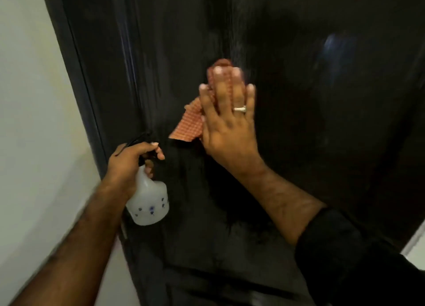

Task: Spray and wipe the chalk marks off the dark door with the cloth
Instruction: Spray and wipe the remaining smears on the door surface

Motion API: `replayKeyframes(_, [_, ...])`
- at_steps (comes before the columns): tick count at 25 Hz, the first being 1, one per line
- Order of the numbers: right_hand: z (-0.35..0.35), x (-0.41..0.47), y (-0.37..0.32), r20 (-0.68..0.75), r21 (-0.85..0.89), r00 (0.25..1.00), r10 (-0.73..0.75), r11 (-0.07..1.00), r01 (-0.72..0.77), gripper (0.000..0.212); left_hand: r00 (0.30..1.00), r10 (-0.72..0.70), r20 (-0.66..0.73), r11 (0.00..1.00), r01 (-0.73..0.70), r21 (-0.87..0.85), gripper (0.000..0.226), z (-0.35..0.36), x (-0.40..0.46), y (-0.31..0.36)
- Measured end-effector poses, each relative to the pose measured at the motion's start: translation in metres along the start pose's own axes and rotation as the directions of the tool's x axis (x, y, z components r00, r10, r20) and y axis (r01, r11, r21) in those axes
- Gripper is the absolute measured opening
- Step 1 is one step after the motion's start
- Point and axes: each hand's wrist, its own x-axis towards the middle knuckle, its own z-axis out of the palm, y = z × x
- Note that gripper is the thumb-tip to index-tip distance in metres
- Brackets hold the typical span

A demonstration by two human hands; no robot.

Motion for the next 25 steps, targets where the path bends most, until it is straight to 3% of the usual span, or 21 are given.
replayKeyframes(2, [0.031,-0.012,-0.045,0.077,0.061,0.963,-0.26,0.965,0.256,0.063,0.998,0.001,-0.062,1.0,0.0,0.027,0.021,-0.027,-0.004,-0.018])
replayKeyframes(4, [0.061,-0.065,-0.067,0.206,0.099,0.855,-0.476,0.879,0.466,0.061,0.996,-0.024,-0.082,1.0,0.025,0.013,0.024,-0.044,-0.008,-0.038])
replayKeyframes(6, [0.073,-0.126,-0.056,0.285,0.043,0.769,-0.572,0.809,0.586,0.062,0.995,-0.066,-0.069,0.998,0.067,0.011,0.022,-0.052,-0.013,-0.06])
replayKeyframes(7, [0.071,-0.153,-0.04,0.287,0.023,0.764,-0.578,0.801,0.598,0.064,0.996,-0.083,-0.044,0.996,0.084,0.028,0.019,-0.05,-0.017,-0.072])
replayKeyframes(10, [0.044,-0.219,0.04,0.291,0.024,0.816,-0.499,0.857,0.515,0.072,0.987,-0.137,0.08,0.988,0.13,0.082,0.015,-0.016,-0.034,-0.111])
replayKeyframes(15, [-0.043,-0.314,0.192,0.386,-0.123,0.884,-0.264,0.935,0.333,0.054,0.883,-0.292,0.367,0.956,0.264,0.126,0.011,0.108,-0.074,-0.165])
replayKeyframes(18, [-0.085,-0.344,0.239,0.429,-0.101,0.903,-0.029,0.992,0.08,0.057,0.803,-0.318,0.503,0.948,0.271,0.166,0.011,0.182,-0.103,-0.191])
replayKeyframes(20, [-0.111,-0.365,0.237,0.409,-0.013,0.874,0.262,0.959,-0.282,0.065,0.752,-0.339,0.565,0.94,0.286,0.183,0.017,0.224,-0.124,-0.202])
replayKeyframes(21, [-0.122,-0.378,0.226,0.364,0.1,0.808,0.463,0.843,-0.528,0.069,0.723,-0.356,0.592,0.934,0.293,0.205,0.019,0.242,-0.134,-0.206])
replayKeyframes(22, [-0.133,-0.393,0.216,0.332,0.27,0.658,0.676,0.6,-0.753,0.069,0.69,-0.372,0.621,0.928,0.291,0.234,0.019,0.259,-0.146,-0.209])
replayKeyframes(23, [-0.141,-0.404,0.207,0.37,0.45,0.41,0.834,0.225,-0.864,0.062,0.659,-0.383,0.647,0.924,0.281,0.261,0.017,0.275,-0.157,-0.212])
replayKeyframes(24, [-0.149,-0.414,0.199,0.501,0.564,0.143,0.853,-0.197,-0.802,0.051,0.628,-0.391,0.673,0.92,0.267,0.286,0.013,0.287,-0.168,-0.216])
replayKeyframes(25, [-0.154,-0.422,0.194,0.652,0.584,-0.043,0.757,-0.538,-0.608,0.042,0.593,-0.401,0.698,0.916,0.255,0.309,0.01,0.299,-0.178,-0.22])
